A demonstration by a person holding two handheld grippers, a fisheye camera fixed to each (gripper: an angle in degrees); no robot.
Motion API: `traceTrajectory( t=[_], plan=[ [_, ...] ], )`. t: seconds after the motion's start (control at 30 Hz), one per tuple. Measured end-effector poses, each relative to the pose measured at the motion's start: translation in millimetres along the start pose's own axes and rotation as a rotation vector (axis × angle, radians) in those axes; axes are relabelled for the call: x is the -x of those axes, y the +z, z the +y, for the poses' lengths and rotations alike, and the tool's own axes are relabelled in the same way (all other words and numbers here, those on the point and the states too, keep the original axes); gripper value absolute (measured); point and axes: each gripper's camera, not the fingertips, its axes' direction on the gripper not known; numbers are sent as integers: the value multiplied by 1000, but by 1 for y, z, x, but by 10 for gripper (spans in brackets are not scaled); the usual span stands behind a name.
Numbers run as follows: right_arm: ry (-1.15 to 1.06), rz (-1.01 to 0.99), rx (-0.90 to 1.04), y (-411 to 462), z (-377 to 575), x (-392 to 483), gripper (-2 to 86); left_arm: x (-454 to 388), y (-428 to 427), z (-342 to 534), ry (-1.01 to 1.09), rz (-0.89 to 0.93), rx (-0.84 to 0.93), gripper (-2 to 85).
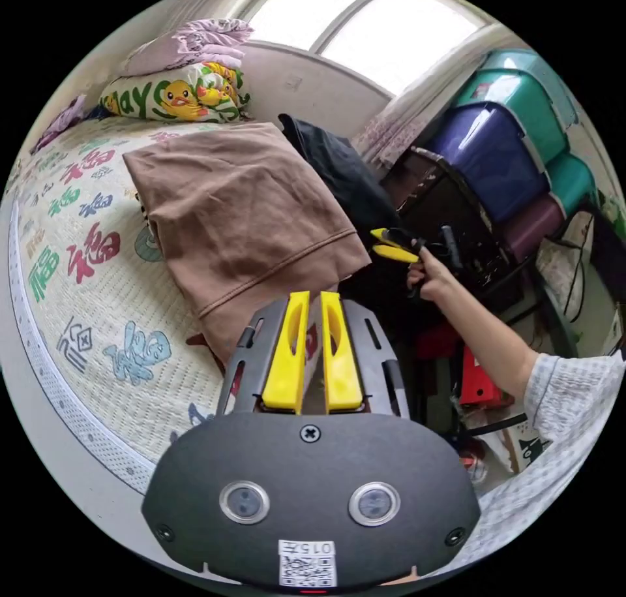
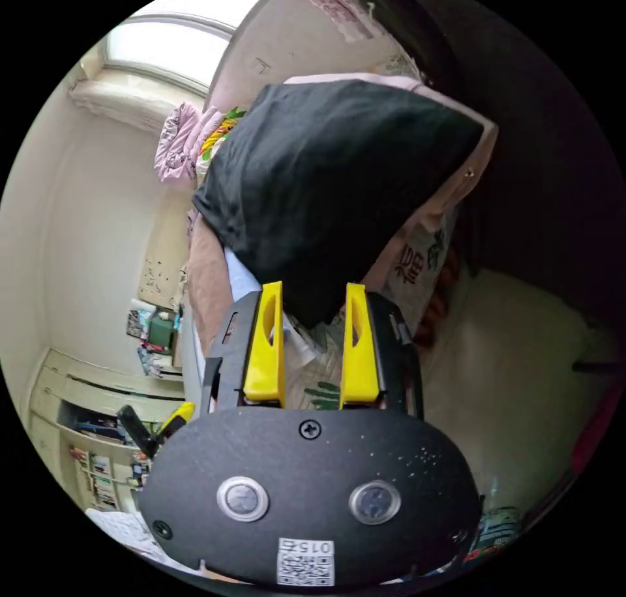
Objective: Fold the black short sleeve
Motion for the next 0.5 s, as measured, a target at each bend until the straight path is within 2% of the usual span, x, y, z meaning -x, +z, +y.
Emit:
traceTrajectory(
  t=[0.1, 0.17, 0.23, 0.3, 0.37, 0.5],
  plan=[
    [33, -156, -38, -8, 6, -1, 16, 3, -6, 29, -8, 22, -44, 20],
    [59, -245, -69, -20, 11, -2, 7, 8, -3, 51, -5, 3, -42, 15],
    [46, -232, -70, -35, 15, 2, 2, 15, -12, 60, -25, 51, -98, 9],
    [-64, -135, -71, -58, 23, 18, -1, 25, -26, 70, -36, 74, -165, 4],
    [-131, -151, -114, -79, 34, 26, -3, 37, -29, 77, -62, 104, -182, 7],
    [-271, -459, -372, -160, 69, 47, -4, 50, -28, 87, -77, 111, -185, 34]
  ],
)
